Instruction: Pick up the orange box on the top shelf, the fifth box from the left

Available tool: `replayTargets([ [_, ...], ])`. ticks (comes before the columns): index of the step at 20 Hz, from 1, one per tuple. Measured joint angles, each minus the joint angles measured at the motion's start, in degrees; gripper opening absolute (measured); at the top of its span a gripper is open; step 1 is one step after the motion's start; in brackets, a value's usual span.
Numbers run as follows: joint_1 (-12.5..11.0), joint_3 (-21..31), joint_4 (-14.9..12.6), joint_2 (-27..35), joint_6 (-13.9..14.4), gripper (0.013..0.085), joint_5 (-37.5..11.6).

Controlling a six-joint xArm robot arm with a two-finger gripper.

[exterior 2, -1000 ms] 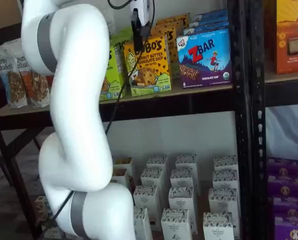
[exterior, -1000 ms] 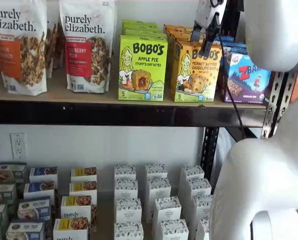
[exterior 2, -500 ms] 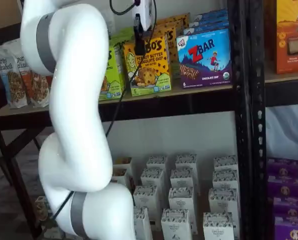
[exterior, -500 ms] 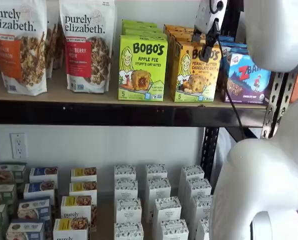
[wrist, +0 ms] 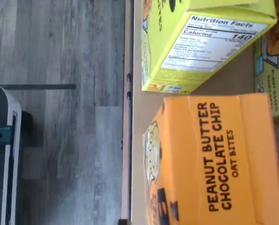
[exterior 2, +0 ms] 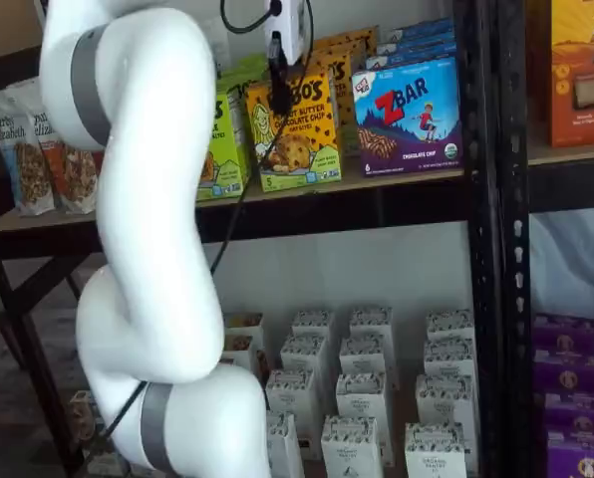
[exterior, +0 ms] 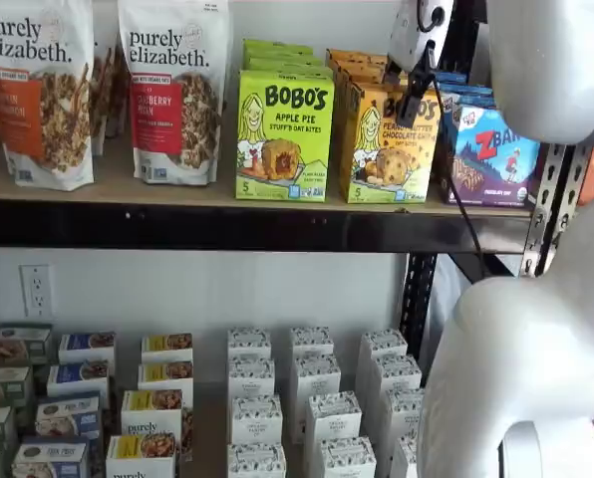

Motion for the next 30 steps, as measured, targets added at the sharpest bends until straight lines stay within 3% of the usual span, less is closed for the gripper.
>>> replayTargets([
  [4, -0.14, 0.42, 0.38, -0.17, -0.11, 0.065, -0.49],
  [26, -0.15, 0.26, 0.2, 0.09, -0.18, 0.065, -0.29],
  [30, -0.25, 0.08, 0.41, 0.23, -0.22, 0.053, 0.05],
])
